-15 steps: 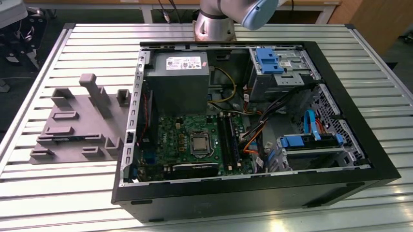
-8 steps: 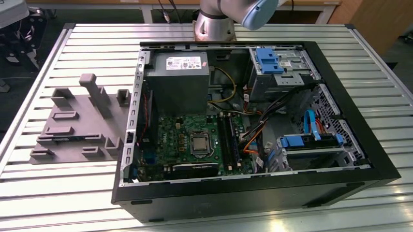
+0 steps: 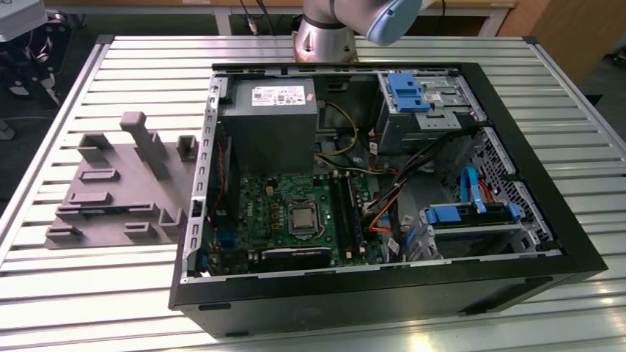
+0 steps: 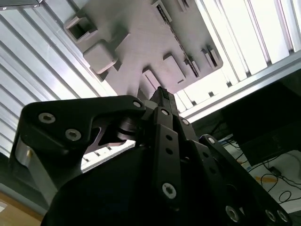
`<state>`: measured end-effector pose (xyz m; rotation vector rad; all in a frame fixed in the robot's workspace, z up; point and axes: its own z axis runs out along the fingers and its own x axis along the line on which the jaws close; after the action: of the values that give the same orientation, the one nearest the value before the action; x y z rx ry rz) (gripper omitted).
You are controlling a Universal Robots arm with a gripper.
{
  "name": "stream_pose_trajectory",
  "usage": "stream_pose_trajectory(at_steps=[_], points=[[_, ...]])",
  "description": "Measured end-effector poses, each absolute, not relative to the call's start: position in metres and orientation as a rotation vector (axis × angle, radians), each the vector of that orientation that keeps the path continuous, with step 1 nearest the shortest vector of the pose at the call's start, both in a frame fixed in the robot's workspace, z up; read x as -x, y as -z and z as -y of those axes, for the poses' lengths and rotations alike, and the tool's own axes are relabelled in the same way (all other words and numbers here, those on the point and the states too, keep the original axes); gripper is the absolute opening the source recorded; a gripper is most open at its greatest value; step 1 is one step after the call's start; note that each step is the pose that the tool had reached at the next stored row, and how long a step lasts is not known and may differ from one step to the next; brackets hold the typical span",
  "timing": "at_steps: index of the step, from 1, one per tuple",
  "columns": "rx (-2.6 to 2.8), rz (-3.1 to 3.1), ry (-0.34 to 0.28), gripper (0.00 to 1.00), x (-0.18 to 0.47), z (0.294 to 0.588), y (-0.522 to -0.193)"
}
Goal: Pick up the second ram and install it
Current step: 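Pick up the second ram and move it above second insertion slot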
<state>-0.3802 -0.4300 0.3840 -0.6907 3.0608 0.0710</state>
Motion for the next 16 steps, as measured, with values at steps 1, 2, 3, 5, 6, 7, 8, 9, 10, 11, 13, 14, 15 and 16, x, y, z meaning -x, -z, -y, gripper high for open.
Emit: stream_pose_trajectory(at_steps=[1,2,3,5,6,7,8,9,10,11,13,14,15,16], points=[[0.710,-3.057,-0.071,0.11,0.3802,0.4300,-0.3839],[0.732,-3.052,-0.071,0.11,0.3802,0.4300,-0.3839],[0.755,-3.046,-0.071,0.11,0.3802,0.4300,-0.3838],[0.802,-3.035,-0.071,0.11,0.3802,0.4300,-0.3837],[0.825,-3.029,-0.071,0.11,0.3802,0.4300,-0.3837],[0.848,-3.023,-0.071,0.11,0.3802,0.4300,-0.3836],[0.870,-3.017,-0.071,0.11,0.3802,0.4300,-0.3835],[0.896,-3.010,-0.071,0.11,0.3802,0.4300,-0.3834],[0.919,-3.004,-0.071,0.11,0.3802,0.4300,-0.3834],[0.943,-2.997,-0.071,0.11,0.3802,0.4300,-0.3833],[0.990,-2.982,-0.071,0.11,0.3802,0.4300,-0.3831],[1.015,-2.974,-0.071,0.11,0.3802,0.4300,-0.3830],[1.044,-2.964,-0.071,0.11,0.3802,0.4300,-0.3829],[1.071,-2.955,-0.071,0.11,0.3802,0.4300,-0.3827]])
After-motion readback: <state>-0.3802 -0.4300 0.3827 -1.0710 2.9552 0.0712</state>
